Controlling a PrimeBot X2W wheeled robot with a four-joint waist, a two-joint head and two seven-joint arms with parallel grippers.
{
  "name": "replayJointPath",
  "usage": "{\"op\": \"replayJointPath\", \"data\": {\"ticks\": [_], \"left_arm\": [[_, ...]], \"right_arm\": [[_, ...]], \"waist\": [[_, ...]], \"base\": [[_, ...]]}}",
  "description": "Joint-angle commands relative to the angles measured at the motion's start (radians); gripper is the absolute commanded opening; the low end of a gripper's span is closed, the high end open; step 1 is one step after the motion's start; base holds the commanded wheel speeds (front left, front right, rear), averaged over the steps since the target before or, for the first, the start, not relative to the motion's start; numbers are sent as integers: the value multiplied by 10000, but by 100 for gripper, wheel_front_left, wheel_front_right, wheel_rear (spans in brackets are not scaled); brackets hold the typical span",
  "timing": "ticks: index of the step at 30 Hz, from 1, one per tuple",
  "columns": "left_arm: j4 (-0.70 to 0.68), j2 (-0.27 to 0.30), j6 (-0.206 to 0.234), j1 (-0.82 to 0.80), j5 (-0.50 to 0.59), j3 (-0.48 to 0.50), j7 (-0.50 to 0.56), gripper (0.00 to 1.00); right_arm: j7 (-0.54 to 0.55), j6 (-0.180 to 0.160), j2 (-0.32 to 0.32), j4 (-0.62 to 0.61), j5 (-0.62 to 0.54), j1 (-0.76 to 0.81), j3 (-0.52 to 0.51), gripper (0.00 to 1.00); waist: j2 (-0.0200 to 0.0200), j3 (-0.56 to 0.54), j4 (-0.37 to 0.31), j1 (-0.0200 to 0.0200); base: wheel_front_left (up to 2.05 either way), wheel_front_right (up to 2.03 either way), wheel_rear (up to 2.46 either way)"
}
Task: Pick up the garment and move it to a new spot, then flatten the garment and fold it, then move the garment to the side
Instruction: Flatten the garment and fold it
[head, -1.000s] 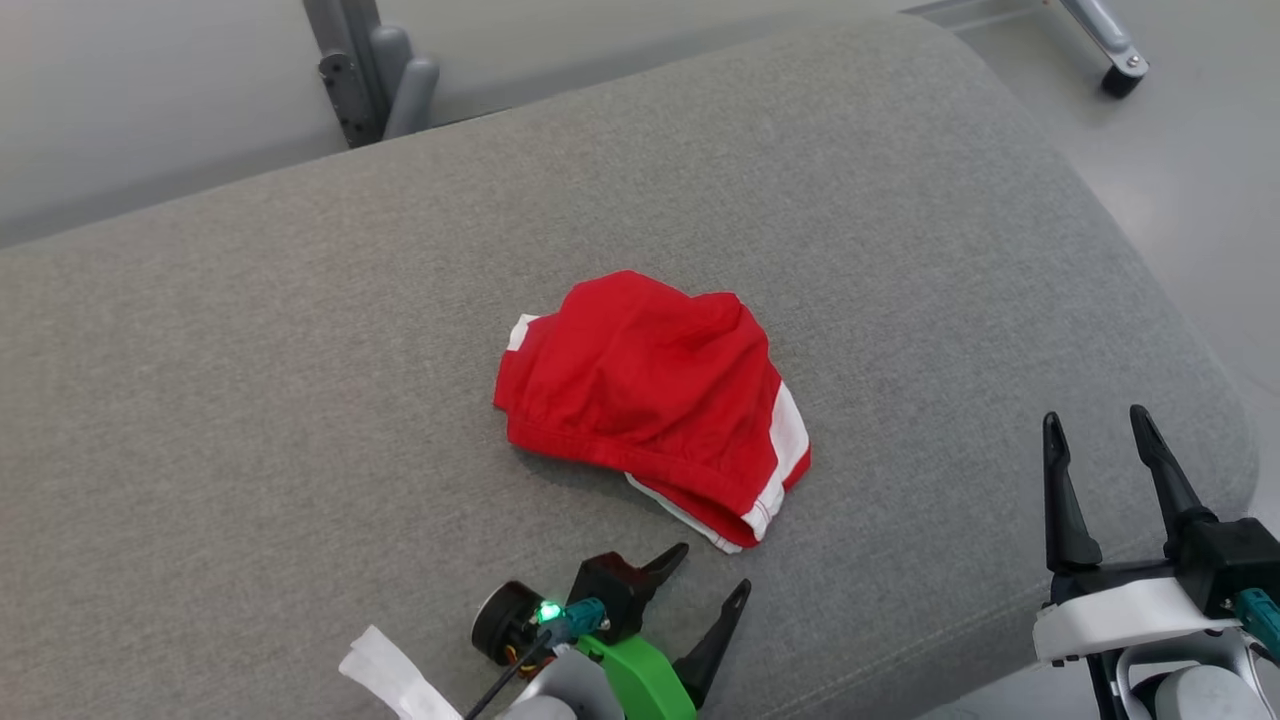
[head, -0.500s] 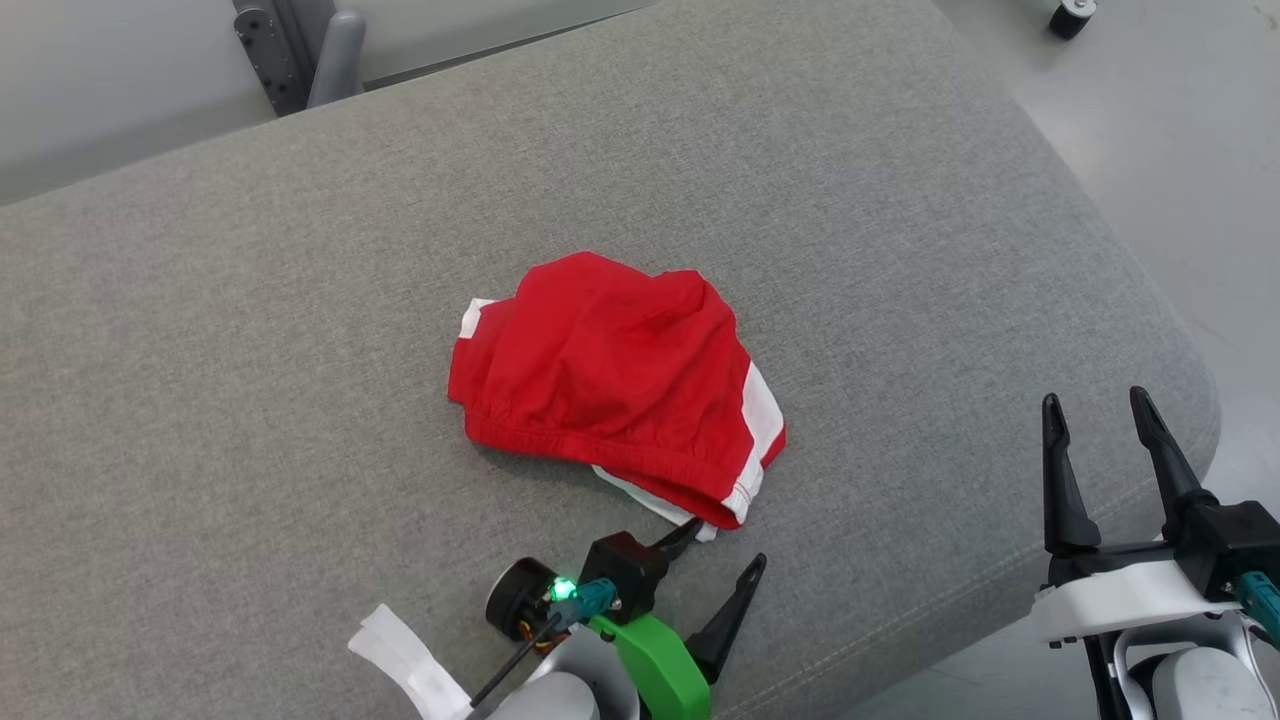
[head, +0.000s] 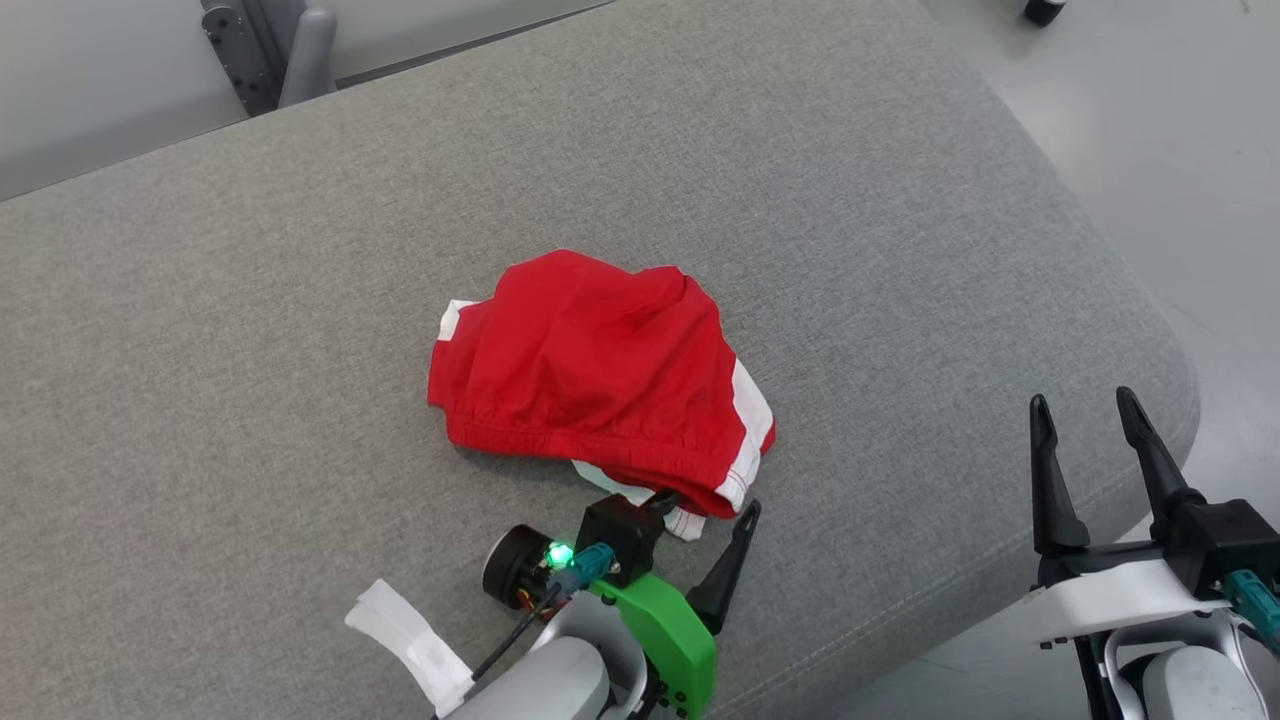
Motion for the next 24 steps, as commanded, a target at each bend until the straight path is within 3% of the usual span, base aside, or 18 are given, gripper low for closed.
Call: {"op": "replayJointPath", "data": {"ticks": [1,7,8,9,10,11,12,20,24], "left_arm": [[1,52,70,-135,-101,-15,-47,100],[106,52,428,-351,-761,-197,-110,100],[157,52,470,-372,-860,-234,-119,92],[198,52,495,-415,-960,-283,-128,58],[226,52,491,-470,-1044,-334,-130,42],[248,52,502,-516,-1072,-386,-142,15],[277,50,508,-541,-1150,-455,-156,0],[-195,64,362,-1202,-1711,-412,-136,0],[-717,422,394,-1961,-1832,-40,229,0]], "right_arm": [[-32,-1,-22,27,71,52,21,100],[-32,1,-22,53,114,56,80,100],[-32,1,-22,59,128,55,89,100],[-32,1,-22,67,121,56,93,100],[-32,-1,-22,70,113,58,98,100],[-32,-1,-22,79,117,58,100,100],[-32,1,-22,89,123,59,100,100],[-32,1,-22,163,268,122,-59,100],[-32,1,-21,214,397,66,28,100]], "waist": [[55,0,-13,0],[55,31,-56,0],[55,33,-59,0],[55,33,-61,0],[55,32,-60,0],[55,31,-59,0],[55,26,-59,0],[55,-70,156,0],[55,-179,259,0]], "base": [[0,0,0],[0,0,0],[0,0,0],[0,0,0],[0,0,0],[0,0,0],[0,0,0],[0,0,0],[0,0,0]]}}
